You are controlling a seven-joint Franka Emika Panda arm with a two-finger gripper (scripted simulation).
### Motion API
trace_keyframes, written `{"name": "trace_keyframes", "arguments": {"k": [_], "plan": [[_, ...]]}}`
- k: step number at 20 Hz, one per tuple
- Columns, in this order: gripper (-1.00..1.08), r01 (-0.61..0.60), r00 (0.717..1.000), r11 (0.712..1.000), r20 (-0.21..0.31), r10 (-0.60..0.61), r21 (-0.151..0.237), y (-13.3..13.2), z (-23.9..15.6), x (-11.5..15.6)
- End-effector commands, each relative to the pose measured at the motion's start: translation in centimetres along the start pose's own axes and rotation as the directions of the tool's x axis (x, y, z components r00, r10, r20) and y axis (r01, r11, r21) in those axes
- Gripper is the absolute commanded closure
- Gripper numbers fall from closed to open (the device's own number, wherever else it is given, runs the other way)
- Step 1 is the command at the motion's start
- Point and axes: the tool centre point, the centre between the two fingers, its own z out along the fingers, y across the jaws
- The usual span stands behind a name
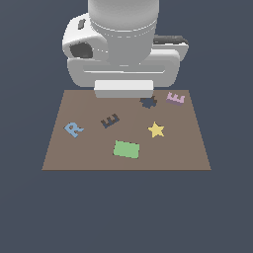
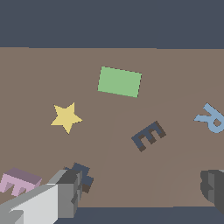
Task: Insert a designated object into the corresponding slot on a board.
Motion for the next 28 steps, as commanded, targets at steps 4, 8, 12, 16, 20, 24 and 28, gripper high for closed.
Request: {"name": "trace_keyframes", "arguments": {"k": [4, 8, 12, 16, 20, 24, 28], "plan": [[-0.92, 0.009, 1.000, 1.000, 0.000, -0.009, 0.000, -0.2, 0.1, 0.0], [-0.92, 0.051, 0.999, 0.999, -0.001, -0.051, 0.000, -0.9, 0.5, 0.2], [-0.92, 0.126, 0.992, 0.992, -0.004, -0.126, -0.001, -2.2, 1.2, 0.3], [-0.92, 0.234, 0.972, 0.972, -0.007, -0.234, -0.002, -4.2, 2.2, 0.3], [-0.92, 0.375, 0.927, 0.927, -0.010, -0.375, -0.005, -6.9, 3.6, 0.0], [-0.92, 0.539, 0.842, 0.842, -0.015, -0.539, -0.009, -10.0, 5.3, -0.9], [-0.92, 0.690, 0.723, 0.723, -0.018, -0.690, -0.014, -13.1, 7.1, -2.5]]}}
